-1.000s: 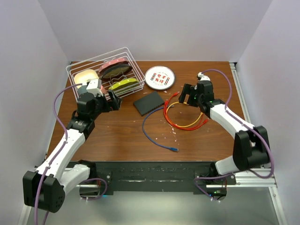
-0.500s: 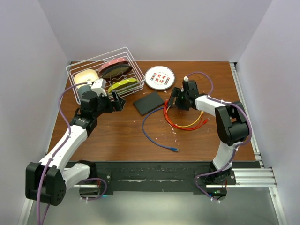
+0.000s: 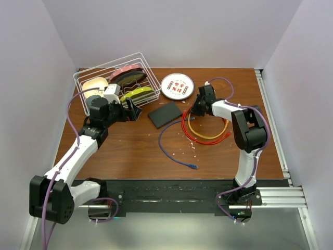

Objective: Insert the plug into the switch port

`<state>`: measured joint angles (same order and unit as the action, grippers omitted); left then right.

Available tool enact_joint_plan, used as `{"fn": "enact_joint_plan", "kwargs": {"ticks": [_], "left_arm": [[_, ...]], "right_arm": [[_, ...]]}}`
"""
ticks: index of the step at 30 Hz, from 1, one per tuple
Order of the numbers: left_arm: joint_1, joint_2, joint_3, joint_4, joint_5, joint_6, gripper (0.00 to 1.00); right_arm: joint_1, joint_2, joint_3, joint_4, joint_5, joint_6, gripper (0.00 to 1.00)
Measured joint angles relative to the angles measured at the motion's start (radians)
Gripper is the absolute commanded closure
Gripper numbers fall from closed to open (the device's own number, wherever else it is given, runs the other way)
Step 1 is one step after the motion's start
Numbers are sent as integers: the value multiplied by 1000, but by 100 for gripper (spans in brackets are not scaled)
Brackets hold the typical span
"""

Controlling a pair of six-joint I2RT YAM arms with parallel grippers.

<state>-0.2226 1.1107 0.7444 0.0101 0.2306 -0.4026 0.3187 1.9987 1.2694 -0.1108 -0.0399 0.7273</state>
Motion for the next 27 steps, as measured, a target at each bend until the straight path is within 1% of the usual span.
{"fn": "enact_joint_plan", "kwargs": {"ticks": [5,10,14,19,22,25,27], "left_arm": [[0,18,0,0,5,3,0],[0,24,0,2,7,3,0],[0,24,0,11,16,2,0],[0,37,0,60,59,-7,0],[0,61,0,116,113,-34,0],[0,87,0,193,171,-80,0],[0,109,0,257,217,-122,0]], "right_arm": [[1,3,2,-6,31,6,100],[1,-30,13,-83,102,-79,100],[1,-130,15,-157,138,-180,100],[1,-295,15,-167,126,-280,100],[1,-387,3,-146,68,-332,100],[7,-440,-24,-120,-43,-378,100],[21,-447,-37,-105,-137,-406,100]]}}
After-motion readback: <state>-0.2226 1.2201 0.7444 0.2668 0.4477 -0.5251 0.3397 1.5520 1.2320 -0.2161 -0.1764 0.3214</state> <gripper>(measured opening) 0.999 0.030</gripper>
